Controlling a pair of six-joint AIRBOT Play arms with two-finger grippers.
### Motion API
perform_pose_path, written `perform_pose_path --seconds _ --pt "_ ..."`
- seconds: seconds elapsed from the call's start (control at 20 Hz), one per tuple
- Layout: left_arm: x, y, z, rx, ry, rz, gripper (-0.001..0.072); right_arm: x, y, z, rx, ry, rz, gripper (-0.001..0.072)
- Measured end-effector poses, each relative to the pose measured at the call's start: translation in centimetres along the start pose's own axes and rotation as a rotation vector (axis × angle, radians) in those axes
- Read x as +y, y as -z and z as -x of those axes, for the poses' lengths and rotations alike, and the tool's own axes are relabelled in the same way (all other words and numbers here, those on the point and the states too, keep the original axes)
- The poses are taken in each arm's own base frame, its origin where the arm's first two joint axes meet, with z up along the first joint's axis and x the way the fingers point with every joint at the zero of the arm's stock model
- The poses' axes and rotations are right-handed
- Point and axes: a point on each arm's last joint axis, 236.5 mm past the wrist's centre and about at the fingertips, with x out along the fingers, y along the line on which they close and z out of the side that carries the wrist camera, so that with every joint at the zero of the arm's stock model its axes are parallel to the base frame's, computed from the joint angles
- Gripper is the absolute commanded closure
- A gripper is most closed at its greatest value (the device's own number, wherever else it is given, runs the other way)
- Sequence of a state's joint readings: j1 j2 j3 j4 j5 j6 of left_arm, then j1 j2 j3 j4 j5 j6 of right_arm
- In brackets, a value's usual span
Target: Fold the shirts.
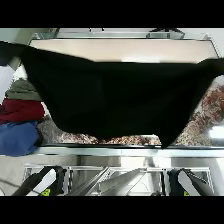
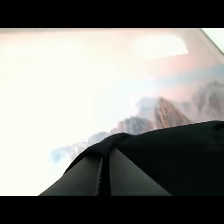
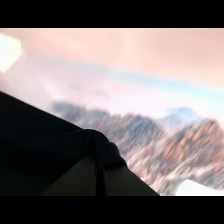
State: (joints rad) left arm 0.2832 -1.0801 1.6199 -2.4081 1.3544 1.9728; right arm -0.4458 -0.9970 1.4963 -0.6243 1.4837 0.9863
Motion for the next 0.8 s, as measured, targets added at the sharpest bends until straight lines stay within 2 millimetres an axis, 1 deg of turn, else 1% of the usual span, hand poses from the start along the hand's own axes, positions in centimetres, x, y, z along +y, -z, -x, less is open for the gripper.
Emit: perform_pose_path --seconds 0.15,0.25,0.35,0.45,0.5,0.55,0.6,0.7,0.8 --pt "4.6 4.0 -8.9 0.148 0.008 0.078 0.0694 -5.7 5.8 -7.6 0.171 -0.040 -0.133 0.0693" --pt "7.5 7.5 -14.5 0.256 -0.009 0.104 0.0694 -9.0 9.7 -12.6 0.264 -0.054 -0.215 0.0693" --pt "10.1 11.2 -19.5 0.362 -0.031 0.110 0.0694 -11.8 13.8 -17.0 0.344 -0.057 -0.289 0.0693" --pt "12.3 13.8 -23.2 0.431 -0.052 0.104 0.0694 -13.9 17.3 -20.2 0.403 -0.055 -0.349 0.0693" --pt "13.3 14.4 -24.6 0.447 -0.066 0.108 0.0694 -14.8 18.7 -21.5 0.426 -0.051 -0.371 0.0693" --pt "14.4 14.7 -25.8 0.456 -0.084 0.110 0.0694 -15.7 19.6 -22.3 0.439 -0.044 -0.384 0.0693" --pt "15.4 14.6 -26.6 0.454 -0.100 0.115 0.0694 -16.4 20.0 -22.9 0.441 -0.037 -0.391 0.0693" --pt "16.6 13.9 -27.5 0.446 -0.119 0.114 0.0694 -17.6 19.8 -23.5 0.427 -0.020 -0.391 0.0693" --pt "16.9 14.0 -27.5 0.469 -0.117 0.110 0.0695 -18.5 19.3 -23.7 0.415 -0.009 -0.384 0.0693"
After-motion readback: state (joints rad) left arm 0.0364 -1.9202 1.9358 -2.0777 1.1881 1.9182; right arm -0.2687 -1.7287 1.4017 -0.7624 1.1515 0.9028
